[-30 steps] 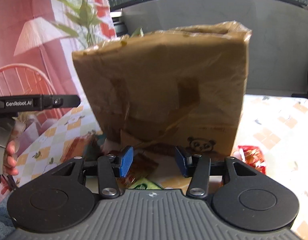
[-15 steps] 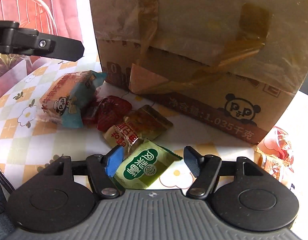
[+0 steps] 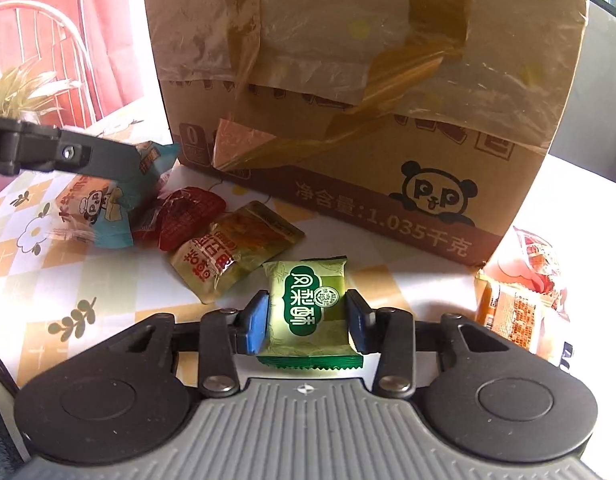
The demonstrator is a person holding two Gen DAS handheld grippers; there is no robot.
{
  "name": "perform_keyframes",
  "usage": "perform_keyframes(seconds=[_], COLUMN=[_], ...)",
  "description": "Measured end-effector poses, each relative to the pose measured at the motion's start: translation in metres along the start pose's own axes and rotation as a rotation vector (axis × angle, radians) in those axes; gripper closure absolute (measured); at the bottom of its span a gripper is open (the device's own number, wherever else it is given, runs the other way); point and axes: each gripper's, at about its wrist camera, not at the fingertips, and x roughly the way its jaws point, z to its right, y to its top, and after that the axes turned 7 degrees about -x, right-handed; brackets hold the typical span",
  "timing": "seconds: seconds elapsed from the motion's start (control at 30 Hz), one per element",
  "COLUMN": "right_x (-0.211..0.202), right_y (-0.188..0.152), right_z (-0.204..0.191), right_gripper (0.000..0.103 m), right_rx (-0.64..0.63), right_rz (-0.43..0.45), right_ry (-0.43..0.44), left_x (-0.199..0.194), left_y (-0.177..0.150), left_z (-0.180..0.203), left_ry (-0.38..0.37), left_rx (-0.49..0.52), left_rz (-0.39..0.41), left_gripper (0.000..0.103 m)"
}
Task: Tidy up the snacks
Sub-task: 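Close the right gripper on the green square pastry packet, then close the left gripper on the red translucent packet while right holds the green packet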
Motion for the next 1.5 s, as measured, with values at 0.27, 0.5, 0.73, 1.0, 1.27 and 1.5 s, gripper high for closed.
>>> perform_keyframes(seconds=[0.27, 0.5, 0.73, 1.0, 1.27, 1.5], right_x=[-0.004, -0.005, -0.006, -0.006, -0.006, -0.006], right_y=[-0.016, -0.018, -0.019, -0.020, -0.020, -0.020], right_z=[0.000, 0.002, 0.002, 0.002, 0.002, 0.003], right_gripper=[0.060, 0.060, 0.060, 0.060, 0.060, 0.060], right_rx=[-0.019, -0.017, -0.012, -0.011, -0.008, -0.003], right_rz=[0.088, 0.096, 0.098, 0.098, 0.099, 0.100], right_ry=[-0.004, 0.003, 0.006, 0.005, 0.008, 0.013], left_x=[0.016, 0.035, 0.035, 0.046, 0.069, 0.075], left_y=[-0.005, -0.010, -0.007, -0.002, -0.007, -0.018], left_z=[-0.002, -0.010, -0.020, -0.018, -0.007, 0.002], left_ry=[-0.045, -0.015, 0.075, 0.086, 0.162, 0.225], left_rx=[-0.031, -0.046, -0.040, -0.024, 0.057, 0.136], left_rz=[-0.028, -0.069, -0.039, -0.043, -0.073, -0.048], left_gripper=[0.036, 0.042, 0.042, 0.030, 0.030, 0.029])
